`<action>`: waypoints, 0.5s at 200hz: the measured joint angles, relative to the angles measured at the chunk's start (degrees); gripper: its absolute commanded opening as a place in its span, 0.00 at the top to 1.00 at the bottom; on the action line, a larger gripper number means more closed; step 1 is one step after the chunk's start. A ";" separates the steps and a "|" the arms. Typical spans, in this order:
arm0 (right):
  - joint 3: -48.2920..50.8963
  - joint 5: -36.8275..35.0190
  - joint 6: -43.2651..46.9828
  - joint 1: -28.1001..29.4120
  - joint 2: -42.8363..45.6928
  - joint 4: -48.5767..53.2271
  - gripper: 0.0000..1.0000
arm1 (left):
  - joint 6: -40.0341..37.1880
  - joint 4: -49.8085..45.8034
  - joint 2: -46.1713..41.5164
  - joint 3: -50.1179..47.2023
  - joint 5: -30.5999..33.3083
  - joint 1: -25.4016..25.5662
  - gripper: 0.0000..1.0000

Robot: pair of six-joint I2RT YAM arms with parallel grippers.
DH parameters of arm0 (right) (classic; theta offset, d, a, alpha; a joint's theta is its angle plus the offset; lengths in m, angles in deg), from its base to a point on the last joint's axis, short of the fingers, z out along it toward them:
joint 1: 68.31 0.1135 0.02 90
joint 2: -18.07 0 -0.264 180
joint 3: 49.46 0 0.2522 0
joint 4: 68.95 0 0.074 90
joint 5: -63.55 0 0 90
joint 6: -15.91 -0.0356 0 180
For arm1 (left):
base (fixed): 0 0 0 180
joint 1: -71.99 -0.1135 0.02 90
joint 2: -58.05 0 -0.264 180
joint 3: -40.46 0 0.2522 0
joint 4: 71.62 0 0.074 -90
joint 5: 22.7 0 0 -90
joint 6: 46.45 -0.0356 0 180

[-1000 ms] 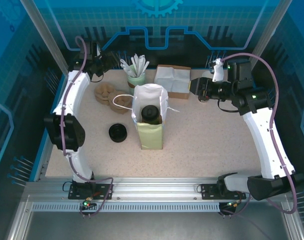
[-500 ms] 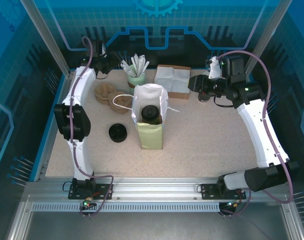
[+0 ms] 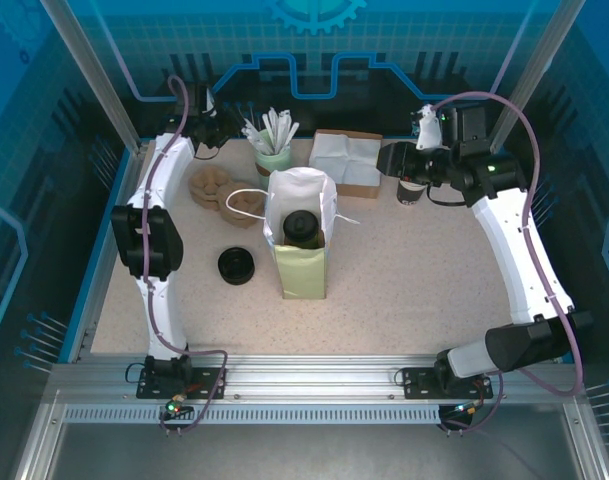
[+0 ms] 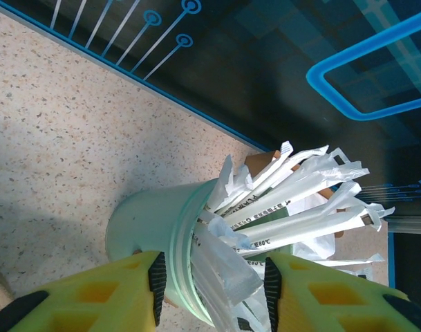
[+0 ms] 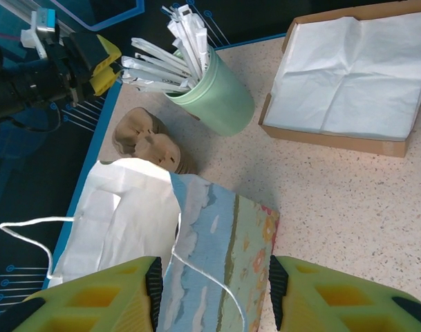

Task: Pack the takeout coffee

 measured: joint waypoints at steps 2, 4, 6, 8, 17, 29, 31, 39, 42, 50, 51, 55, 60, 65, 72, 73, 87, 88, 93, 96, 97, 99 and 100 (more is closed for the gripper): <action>0.00 -0.02 0.02 0.00 -0.04 0.02 0.54 | -0.02 0.04 0.04 0.00 -0.04 0.00 0.57; 0.00 -0.04 0.02 0.00 -0.11 0.02 0.54 | 0.00 0.11 0.11 0.00 -0.20 0.00 0.58; 0.00 -0.11 0.07 0.00 -0.20 0.07 0.54 | -0.02 0.22 0.13 0.00 -0.26 0.00 0.58; 0.00 -0.15 0.09 0.00 -0.24 0.09 0.54 | -0.02 0.26 0.20 0.00 -0.35 0.00 0.58; 0.00 -0.17 0.17 0.00 -0.50 0.15 0.54 | -0.02 0.55 0.44 0.00 -0.63 0.00 0.58; 0.00 -0.17 0.20 0.00 -0.81 0.17 0.54 | -0.02 0.87 0.87 0.00 -0.90 0.00 0.61; 0.00 -0.17 0.17 0.00 -0.83 0.17 0.54 | -0.02 0.92 0.96 0.00 -0.92 0.00 0.61; 0.00 -0.15 0.20 -0.02 -0.96 0.17 0.54 | 0.00 1.07 1.29 0.00 -1.07 0.00 0.61; 0.00 -0.17 0.20 -0.02 -1.01 0.17 0.54 | 0.00 1.11 1.42 0.00 -1.11 0.00 0.62; 0.00 -0.15 0.20 -0.02 -1.07 0.17 0.55 | -0.02 1.22 1.75 0.00 -1.27 0.00 0.63; 0.00 -0.17 0.20 -0.02 -1.07 0.17 0.55 | 0.00 1.22 1.81 0.00 -1.27 0.00 0.63; 0.00 -0.15 0.20 -0.02 -1.07 0.17 0.55 | 0.00 1.25 1.97 0.00 -1.27 0.00 0.63; 0.00 -0.15 0.20 -0.02 -1.11 0.17 0.54 | 0.00 1.27 2.19 0.00 -1.29 0.00 0.63; 0.00 -0.15 0.20 -0.02 -1.11 0.17 0.55 | -0.02 1.29 2.40 0.00 -1.27 0.00 0.64; 0.00 -0.15 0.20 -0.04 -1.18 0.17 0.54 | 0.00 1.27 2.58 0.00 -1.27 0.00 0.64; 0.00 -0.15 0.20 -0.04 -1.18 0.17 0.54 | 0.00 1.27 2.58 0.00 -1.27 0.00 0.64; 0.00 -0.15 0.22 -0.11 -1.25 0.17 0.55 | 0.02 1.29 2.73 0.00 -1.27 0.00 0.68; 0.00 -0.15 0.22 -0.11 -1.27 0.17 0.55 | 0.02 1.29 2.73 0.00 -1.27 0.00 0.68; 0.00 -0.15 0.22 -0.13 -1.29 0.17 0.55 | 0.02 1.31 2.73 0.00 -1.27 0.00 0.70; 0.00 -0.15 0.22 -0.11 -1.29 0.17 0.55 | -0.04 1.31 2.73 0.00 -1.27 0.00 0.71; 0.00 -0.15 0.22 -0.11 -1.31 0.17 0.54 | -0.04 1.33 2.73 0.02 -1.27 0.00 0.71; 0.00 -0.15 0.22 -0.11 -1.31 0.17 0.54 | 0.02 1.36 2.73 0.00 -1.27 0.00 0.71; 0.00 -0.15 0.22 -0.11 -1.33 0.17 0.54 | 0.02 1.36 2.73 0.00 -1.27 0.00 0.71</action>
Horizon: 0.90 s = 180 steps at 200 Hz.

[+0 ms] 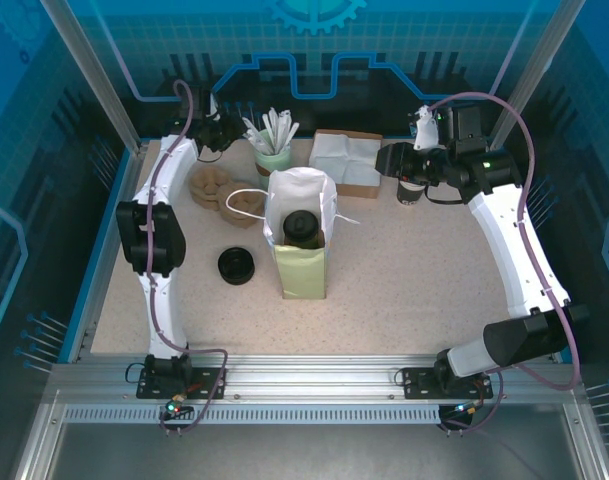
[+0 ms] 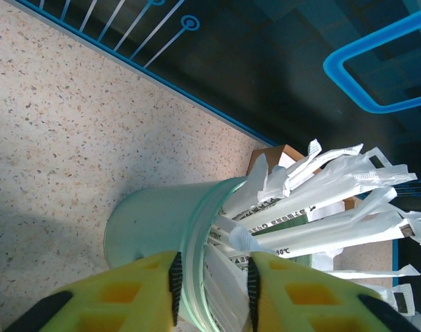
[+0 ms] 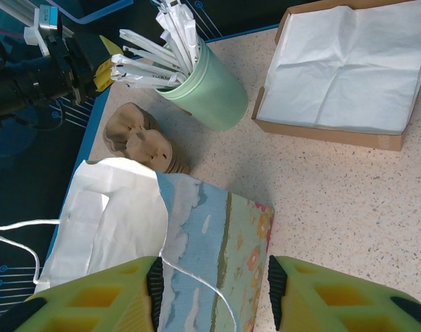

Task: Pack the takeout coffee

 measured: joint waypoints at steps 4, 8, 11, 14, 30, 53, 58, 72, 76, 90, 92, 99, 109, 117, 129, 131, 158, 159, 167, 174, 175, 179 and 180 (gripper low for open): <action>0.00 0.00 0.04 0.00 0.00 0.00 0.55 | -0.07 0.00 0.00 0.00 0.00 0.00 0.72; 0.00 0.00 0.15 0.00 0.00 0.00 0.54 | -0.02 0.00 0.00 0.00 -0.02 0.00 0.73; 0.00 0.00 0.15 0.00 0.00 0.00 0.55 | -0.02 0.00 0.00 0.00 0.00 0.00 0.74; 0.00 0.00 0.17 -0.02 0.00 0.00 0.55 | 0.02 0.00 0.00 0.00 0.00 0.00 0.74; 0.00 0.00 0.22 -0.02 0.00 0.00 0.55 | -0.02 0.02 0.00 0.00 -0.02 0.00 0.78; 0.00 0.00 0.42 -0.02 0.00 0.00 0.55 | 0.00 0.02 0.00 0.00 -0.02 0.00 0.80; 0.00 0.00 0.42 -0.02 0.00 0.00 0.55 | 0.00 0.02 0.00 0.00 0.00 0.00 0.80; 0.00 0.00 0.48 -0.02 0.00 0.00 0.55 | 0.00 0.02 0.00 0.00 -0.02 0.00 0.81; 0.00 0.00 0.63 -0.04 0.00 0.00 0.55 | 0.00 0.02 0.00 0.00 -0.02 0.00 0.82; 0.00 0.02 0.81 -0.15 0.00 0.00 0.55 | 0.00 0.02 0.00 0.00 -0.02 0.00 0.85; 0.00 0.00 0.81 -0.17 0.00 0.00 0.55 | 0.00 0.02 0.00 0.00 0.00 0.00 0.85; 0.00 0.02 0.83 -0.26 0.00 0.00 0.55 | 0.00 0.02 0.00 0.00 0.00 0.00 0.87; 0.00 -0.02 0.87 -0.37 0.00 0.00 0.55 | -0.02 0.04 0.00 0.00 0.00 0.04 0.89; 0.00 0.00 0.92 -0.39 0.00 0.00 0.55 | 0.00 0.04 -0.02 0.00 0.00 0.07 0.90; 0.00 0.00 1.11 -0.48 0.00 0.00 0.55 | 0.00 0.04 -0.15 0.00 0.00 0.11 0.93; 0.00 0.02 1.18 -0.55 0.00 0.00 0.55 | 0.00 0.02 -0.22 0.00 0.00 0.11 0.94; 0.00 0.02 1.36 -1.22 0.02 0.02 0.55 | 0.00 0.00 -1.62 0.00 0.04 0.31 0.97; 0.00 0.02 1.38 -1.25 0.02 0.02 0.55 | 0.00 0.00 -1.75 0.00 0.02 0.35 0.97; 0.04 0.02 1.49 -1.42 0.07 0.00 0.55 | -0.02 0.02 -2.47 0.00 0.04 0.39 0.98; 0.15 0.04 1.51 -1.70 0.17 0.00 0.55 | -0.02 0.00 -3.13 0.00 0.04 0.44 0.98; 0.17 0.04 1.51 -1.73 0.20 0.00 0.55 | -0.02 0.02 -3.30 0.00 0.04 0.46 0.98; 0.33 0.04 1.53 -1.81 0.28 -0.02 0.55 | -0.02 0.02 -3.67 0.00 0.04 0.50 0.98; 0.35 0.02 1.53 -1.86 0.35 -0.02 0.55 | -0.02 0.02 -3.74 0.00 0.07 0.50 0.98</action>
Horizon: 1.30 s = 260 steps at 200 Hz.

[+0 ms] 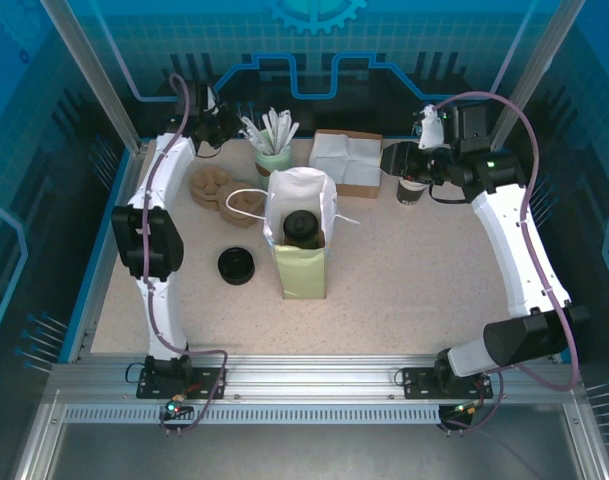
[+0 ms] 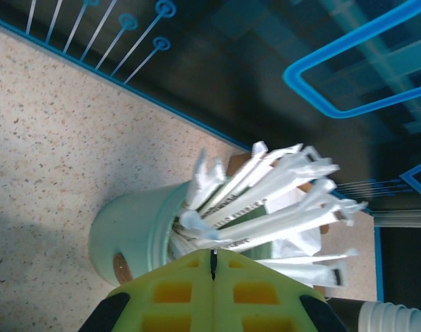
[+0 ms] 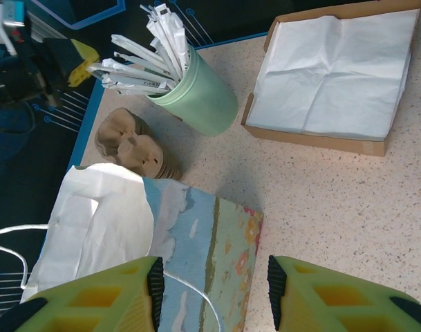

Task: Pack the takeout coffee

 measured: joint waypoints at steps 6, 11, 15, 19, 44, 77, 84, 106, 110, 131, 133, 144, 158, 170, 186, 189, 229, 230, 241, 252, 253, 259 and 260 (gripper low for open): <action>0.22 0.02 0.00 -0.17 0.15 0.07 0.55 | 0.00 0.00 -0.70 0.00 0.00 0.04 0.99; 0.35 0.04 0.11 -0.31 0.31 0.02 0.55 | 0.00 -0.02 -1.18 0.00 0.00 0.09 0.99; 0.42 0.04 0.15 -0.33 0.44 0.04 0.55 | 0.00 0.00 -1.64 0.00 0.04 0.11 0.99; 0.44 0.11 0.15 -0.44 0.50 0.04 0.55 | 0.00 0.00 -1.95 0.00 0.11 0.15 0.99; 0.59 0.20 0.20 -0.79 1.11 0.00 0.55 | -0.07 -0.02 -4.20 0.00 0.44 0.33 1.00; 1.38 0.66 0.20 -1.03 1.99 0.00 0.55 | -0.61 -1.01 -6.78 0.00 1.27 0.70 1.00; 1.49 0.70 0.22 -1.05 2.12 -0.02 0.55 | -0.90 -1.42 -7.50 0.00 1.51 0.85 1.00; 1.90 0.98 0.42 -1.05 2.62 -0.22 0.55 | -2.01 -2.23 -10.32 0.00 1.95 1.46 1.00; 2.03 1.05 0.44 -1.05 2.73 -0.24 0.55 | -2.21 -2.43 -11.06 0.00 1.99 1.64 1.00; 2.64 1.14 0.70 -1.05 3.37 -0.61 0.55 | -3.61 -3.19 -14.97 0.02 2.16 2.49 1.00; 2.71 1.11 0.76 -1.05 3.45 -0.66 0.55 | -3.69 -3.23 -15.37 0.02 2.19 2.56 1.00; 3.08 1.14 0.81 -1.05 3.78 -0.87 0.55 | -4.61 -3.58 -17.57 0.07 2.36 3.06 1.00; 3.21 1.14 0.81 -1.05 4.09 -0.90 0.55 | -5.49 -4.44 -20.46 0.46 2.54 3.82 1.00; 3.26 1.14 0.83 -1.05 4.31 -1.18 0.55 | -6.45 -4.87 -22.88 0.79 2.56 4.59 1.00; 3.39 1.18 0.85 -1.05 4.61 -1.46 0.55 | -7.65 -5.53 -26.21 0.98 2.58 5.88 1.00; 3.41 1.20 0.87 -1.07 4.68 -1.55 0.55 | -7.72 -5.70 -26.77 1.03 2.56 6.08 1.00; 3.93 1.31 1.29 -1.09 5.05 -1.73 0.55 | -9.31 -7.80 -33.97 1.03 2.51 10.03 1.00; 3.96 1.33 1.29 -1.09 5.05 -1.73 0.55 | -9.33 -7.89 -34.10 1.03 2.49 10.12 1.00; 4.13 1.49 1.46 -1.11 5.16 -1.79 0.55 | -9.64 -8.46 -35.87 0.94 2.45 11.61 1.00; 4.20 1.53 1.55 -1.14 5.25 -1.92 0.55 | -9.79 -8.98 -37.77 0.55 2.16 13.11 1.00; 4.22 1.51 1.55 -1.14 5.25 -1.95 0.55 | -9.81 -9.01 -37.86 0.50 2.16 13.20 1.00; 4.26 1.51 1.66 -1.16 5.31 -2.14 0.55 | -10.05 -9.22 -38.88 0.13 1.88 13.97 1.00; 4.31 1.53 1.68 -1.16 5.33 -2.19 0.55 | -10.16 -9.29 -39.10 0.00 1.88 14.19 1.00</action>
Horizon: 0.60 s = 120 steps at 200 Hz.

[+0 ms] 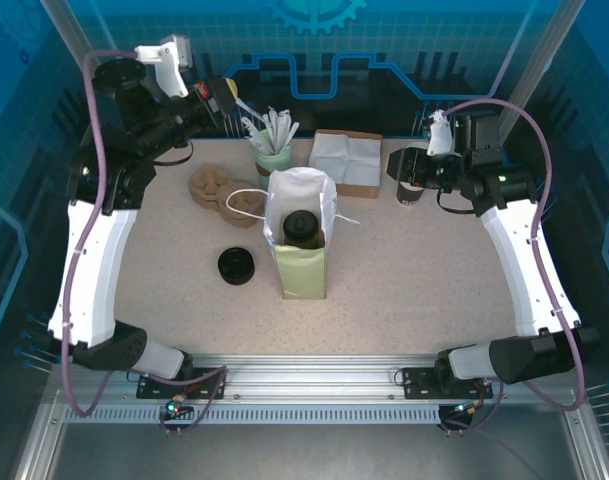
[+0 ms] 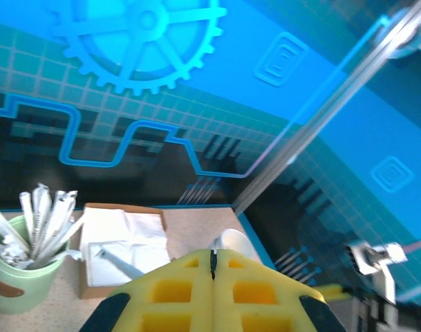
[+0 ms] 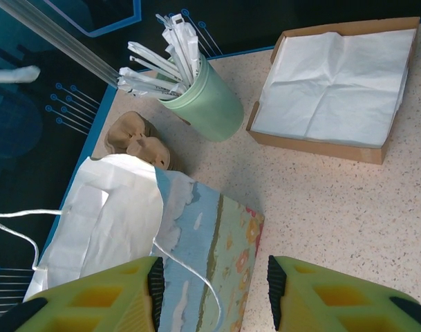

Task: Pack the takeout coffee

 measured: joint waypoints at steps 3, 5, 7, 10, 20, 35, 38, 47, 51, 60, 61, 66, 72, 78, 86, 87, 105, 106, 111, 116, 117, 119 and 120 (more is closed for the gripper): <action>0.04 0.00 0.00 0.00 0.02 -0.07 0.55 | -0.04 -0.15 -0.50 -0.20 -0.07 0.37 1.00; 0.13 -0.02 0.00 0.00 0.04 -0.15 0.55 | -0.13 -0.28 -0.87 -0.37 -0.15 0.70 1.00; 0.20 -0.02 0.00 0.00 0.11 -0.24 0.55 | -0.26 -0.31 -1.09 -0.52 -0.20 0.92 1.00; 0.31 0.00 0.02 0.00 0.13 -0.33 0.55 | -0.44 -0.55 -1.70 -0.85 -0.31 1.38 1.00; 0.52 0.02 0.02 0.00 0.15 -0.46 0.55 | -0.66 -1.20 -3.17 -1.73 -0.61 2.58 1.00; 0.81 0.15 0.04 0.00 0.13 -0.46 0.55 | -0.96 -2.64 -5.18 -3.13 -1.14 4.33 1.00; 0.83 0.17 0.09 0.00 0.13 -0.46 0.55 | -1.03 -2.99 -5.57 -3.43 -1.33 4.74 1.00; 0.83 0.17 0.22 0.00 0.11 -0.48 0.54 | -1.07 -3.50 -6.49 -4.42 -1.62 5.75 1.00; 0.83 0.17 0.22 0.00 0.09 -0.52 0.54 | -1.07 -3.74 -7.02 -5.07 -1.90 6.25 1.00; 0.83 0.17 0.24 0.00 -0.04 -0.72 0.54 | -1.07 -4.17 -8.00 -6.67 -2.27 7.19 1.00; 0.83 0.17 0.24 0.00 -0.04 -0.76 0.54 | -1.07 -4.20 -8.09 -6.80 -2.34 7.23 1.00; 0.83 0.17 0.22 0.00 -0.24 -0.92 0.54 | -1.07 -4.35 -8.63 -7.80 -2.62 7.74 1.00; 0.83 0.13 0.24 0.00 -0.52 -1.20 0.55 | -1.07 -4.55 -9.27 -9.11 -2.89 8.28 1.00; 0.83 0.07 0.22 0.00 -0.92 -1.51 0.55 | -1.05 -4.79 -9.77 -10.34 -3.19 8.68 1.00; 0.83 -0.17 0.22 0.02 -1.57 -1.90 0.55 | -1.03 -5.01 -10.38 -11.96 -3.52 9.07 1.00; 0.81 -0.26 0.20 0.02 -1.70 -1.99 0.55 | -1.05 -5.07 -10.45 -12.24 -3.63 9.14 1.00; 0.07 -1.97 0.17 0.33 -4.15 -2.43 0.55 | -1.03 -5.64 -11.50 -15.69 -4.15 9.75 1.00; -0.07 -2.12 0.20 0.39 -4.42 -2.45 0.55 | -1.03 -5.66 -11.54 -15.98 -4.20 9.79 1.00; -0.55 -2.69 0.20 0.55 -5.20 -2.56 0.54 | -1.03 -5.79 -11.80 -16.94 -4.42 9.90 1.00; -1.16 -3.39 0.20 0.85 -6.25 -2.60 0.53 | -1.03 -5.88 -11.98 -17.79 -4.57 10.01 1.00; -1.25 -3.48 0.17 0.90 -6.38 -2.62 0.53 | -1.03 -5.90 -12.00 -17.90 -4.59 10.03 1.00; -1.51 -3.76 0.17 1.05 -6.86 -2.71 0.53 | -1.03 -5.92 -12.09 -18.29 -4.66 10.08 1.00; -1.62 -3.87 0.20 1.09 -7.02 -2.69 0.53 | -1.03 -5.92 -12.11 -18.43 -4.70 10.08 1.00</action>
